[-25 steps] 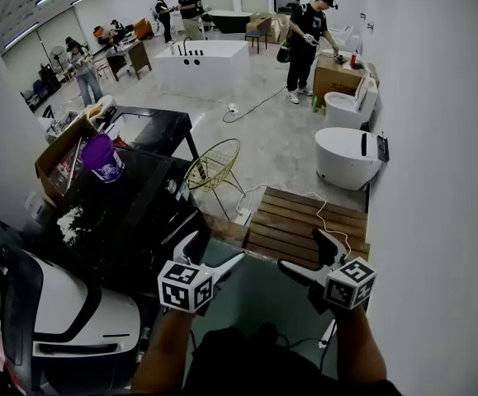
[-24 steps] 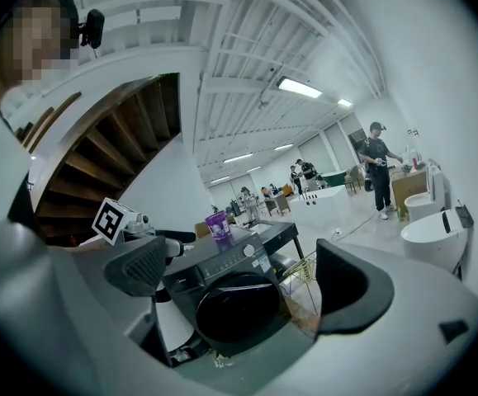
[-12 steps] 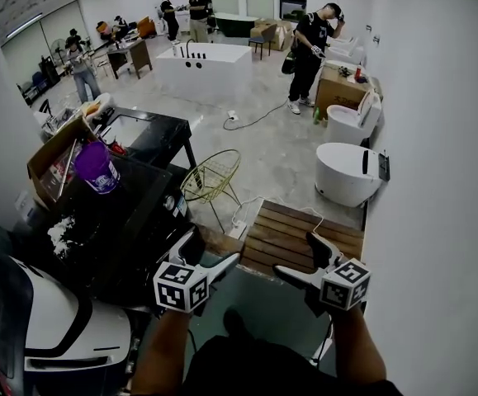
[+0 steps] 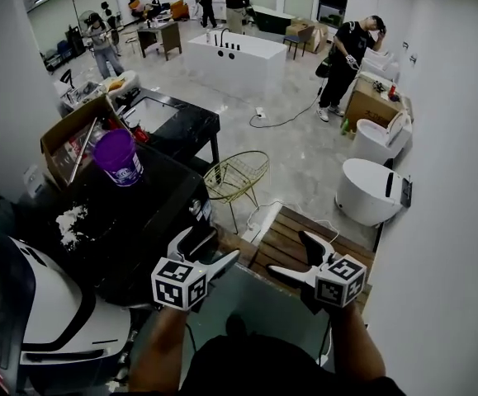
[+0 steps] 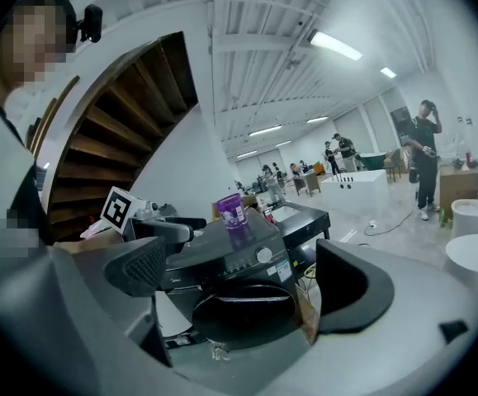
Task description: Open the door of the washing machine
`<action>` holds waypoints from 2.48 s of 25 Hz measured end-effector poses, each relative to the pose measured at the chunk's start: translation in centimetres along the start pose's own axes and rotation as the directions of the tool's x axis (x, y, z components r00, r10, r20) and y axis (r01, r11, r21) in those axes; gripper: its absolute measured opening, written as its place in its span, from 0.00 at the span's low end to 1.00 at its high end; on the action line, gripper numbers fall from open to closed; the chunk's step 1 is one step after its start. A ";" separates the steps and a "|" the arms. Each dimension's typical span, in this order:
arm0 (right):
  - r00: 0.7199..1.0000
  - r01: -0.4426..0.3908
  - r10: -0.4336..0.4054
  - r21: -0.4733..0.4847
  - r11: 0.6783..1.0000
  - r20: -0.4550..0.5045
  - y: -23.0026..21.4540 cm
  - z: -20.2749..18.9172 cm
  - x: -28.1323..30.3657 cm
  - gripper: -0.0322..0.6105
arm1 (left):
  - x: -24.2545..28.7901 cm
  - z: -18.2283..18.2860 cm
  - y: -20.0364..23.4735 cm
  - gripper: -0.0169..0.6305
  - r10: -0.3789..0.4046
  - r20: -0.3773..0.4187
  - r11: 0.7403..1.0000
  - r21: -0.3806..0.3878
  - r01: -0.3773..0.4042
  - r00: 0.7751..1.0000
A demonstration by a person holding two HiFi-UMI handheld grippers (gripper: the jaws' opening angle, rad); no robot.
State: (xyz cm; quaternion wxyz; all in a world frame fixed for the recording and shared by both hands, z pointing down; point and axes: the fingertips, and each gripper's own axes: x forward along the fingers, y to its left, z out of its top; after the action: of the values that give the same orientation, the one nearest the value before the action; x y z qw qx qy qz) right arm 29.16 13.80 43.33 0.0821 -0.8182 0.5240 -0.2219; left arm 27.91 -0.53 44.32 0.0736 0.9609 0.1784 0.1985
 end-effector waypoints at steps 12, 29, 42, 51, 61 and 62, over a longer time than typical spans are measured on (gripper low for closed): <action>0.960 -0.238 0.224 -0.062 0.969 -0.169 1.9 0.3 11.0 0.94 | -3.4 -1.8 8.5 0.84 0.185 0.004 0.977 -0.105 -0.184 0.983; 0.716 -0.642 0.556 -0.086 0.762 -0.422 -3.6 1.8 20.6 0.92 | 0.0 -1.4 11.8 0.84 0.540 -0.051 0.792 -0.308 -0.527 0.840; 0.692 -0.655 0.553 -0.081 0.751 -0.464 -0.9 -1.5 18.7 0.90 | -4.2 -5.9 9.8 0.84 0.574 -0.078 0.741 -0.373 -0.558 0.815; 0.642 -0.669 0.520 -0.081 0.739 -0.563 -0.7 -6.4 18.8 0.89 | -3.0 -11.0 9.8 0.84 0.517 -0.136 0.709 -0.486 -0.512 0.845; 0.553 -0.709 0.489 -0.072 0.702 -0.674 -1.5 -11.3 24.5 0.86 | -1.7 -15.0 13.5 0.84 0.531 -0.222 0.647 -0.518 -0.560 0.818; 0.545 -0.711 0.484 -0.072 0.699 -0.685 -1.8 -11.9 25.1 0.85 | -1.4 -15.6 13.9 0.84 0.530 -0.228 0.641 -0.522 -0.562 0.817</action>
State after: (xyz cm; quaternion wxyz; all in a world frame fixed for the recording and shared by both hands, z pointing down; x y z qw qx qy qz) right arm 34.10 -6.72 61.53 -0.1661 -0.4649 0.8006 -0.3397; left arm 24.70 -12.86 60.93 0.2877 0.8967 -0.1854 0.2807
